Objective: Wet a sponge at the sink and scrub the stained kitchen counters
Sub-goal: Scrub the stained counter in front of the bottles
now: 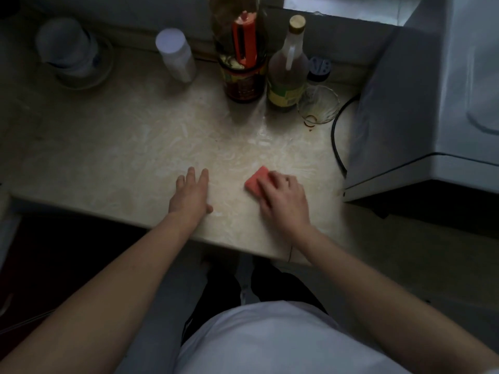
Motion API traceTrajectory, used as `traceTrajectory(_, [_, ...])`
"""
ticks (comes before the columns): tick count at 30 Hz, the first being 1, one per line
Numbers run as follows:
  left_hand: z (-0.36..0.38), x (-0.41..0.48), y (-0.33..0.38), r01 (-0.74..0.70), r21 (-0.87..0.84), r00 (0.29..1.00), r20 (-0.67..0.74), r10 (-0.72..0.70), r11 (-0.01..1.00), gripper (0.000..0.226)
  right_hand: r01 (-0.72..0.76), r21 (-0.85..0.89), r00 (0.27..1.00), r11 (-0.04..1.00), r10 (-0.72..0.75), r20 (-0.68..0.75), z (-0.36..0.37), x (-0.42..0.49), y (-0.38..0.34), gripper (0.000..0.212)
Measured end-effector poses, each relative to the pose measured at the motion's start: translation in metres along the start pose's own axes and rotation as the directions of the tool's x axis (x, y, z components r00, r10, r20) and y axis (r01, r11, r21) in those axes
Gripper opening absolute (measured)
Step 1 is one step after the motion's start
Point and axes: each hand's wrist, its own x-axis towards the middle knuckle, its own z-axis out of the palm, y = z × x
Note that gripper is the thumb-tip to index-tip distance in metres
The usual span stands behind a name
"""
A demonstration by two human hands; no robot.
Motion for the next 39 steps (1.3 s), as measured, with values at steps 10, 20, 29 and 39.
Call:
traceTrajectory(10, [0.004, 0.005, 0.006, 0.017, 0.038, 1.000, 0.022, -0.018, 0.999, 0.097, -0.364, -0.001, 0.925, 0.931, 0.361, -0.114, -0.023, 0.088, 0.033, 0.052])
traceTrajectory(20, [0.002, 0.007, 0.002, -0.019, 0.088, 0.997, 0.078, 0.012, 0.996, 0.094, -0.181, 0.045, 0.983, 0.982, 0.180, 0.039, -0.006, 0.050, -0.025, 0.055])
traceTrajectory(29, [-0.006, -0.002, -0.051, -0.024, -0.042, 0.997, -0.070, 0.021, 0.999, 0.072, 0.283, 0.102, 0.944, 0.954, -0.296, 0.145, 0.035, -0.032, -0.098, 0.039])
traceTrajectory(39, [-0.007, -0.017, -0.062, 0.133, -0.033, 0.989, -0.054, -0.135, 0.991, 0.100, 0.292, 0.001, 0.953, 0.956, -0.291, 0.089, 0.035, -0.005, -0.084, 0.044])
